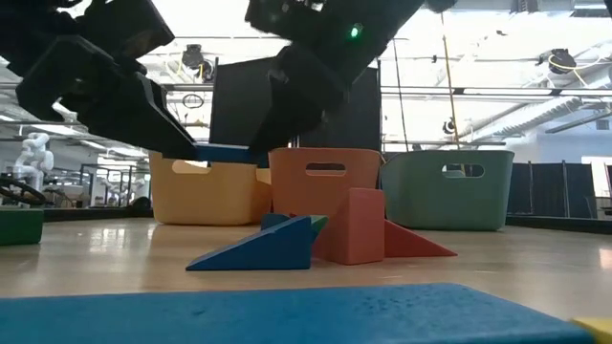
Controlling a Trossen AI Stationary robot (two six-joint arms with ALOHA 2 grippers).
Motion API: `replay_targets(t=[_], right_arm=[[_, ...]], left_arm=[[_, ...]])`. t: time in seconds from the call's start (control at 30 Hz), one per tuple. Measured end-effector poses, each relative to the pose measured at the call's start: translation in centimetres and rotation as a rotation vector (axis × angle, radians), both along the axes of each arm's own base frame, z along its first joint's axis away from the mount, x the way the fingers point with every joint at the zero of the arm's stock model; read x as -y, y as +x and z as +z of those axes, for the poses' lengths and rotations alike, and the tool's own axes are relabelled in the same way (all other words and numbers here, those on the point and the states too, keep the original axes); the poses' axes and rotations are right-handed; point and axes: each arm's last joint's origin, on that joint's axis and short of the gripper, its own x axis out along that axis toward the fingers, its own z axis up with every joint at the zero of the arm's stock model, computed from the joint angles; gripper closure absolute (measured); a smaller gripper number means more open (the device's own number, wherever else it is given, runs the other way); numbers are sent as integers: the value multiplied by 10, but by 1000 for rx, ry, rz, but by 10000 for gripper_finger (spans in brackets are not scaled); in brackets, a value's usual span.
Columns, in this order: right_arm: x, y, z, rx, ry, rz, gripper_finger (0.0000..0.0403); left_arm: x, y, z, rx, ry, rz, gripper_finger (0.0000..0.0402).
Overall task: Sort blocks by size
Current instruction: Put the blue rectangle block into the orange bin
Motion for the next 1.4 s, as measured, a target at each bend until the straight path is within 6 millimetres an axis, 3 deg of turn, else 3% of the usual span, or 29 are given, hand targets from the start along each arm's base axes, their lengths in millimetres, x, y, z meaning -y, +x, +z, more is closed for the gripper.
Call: replay_targets(t=[0.2,0.33,0.6,0.8,1.07,1.4], right_arm=[[-9,-16,23,12,-67,-51,212],[-3,-36,30,-2,-86,-110,217],[22,-94,15,103,38,-231,222],[30,-134,-7,201,209,-242,222],[23,-147,-26,235,294,-237,222],[16,-140,-45,311,297,-212,222]], left_arm=[[-7,3,0,-7,2,26,283],[-14,7,0,-6,14,47,283],[-39,22,4,-2,11,91,283],[-64,43,20,10,25,77,283],[-106,71,54,43,36,52,283],[-177,83,91,30,16,95,283]])
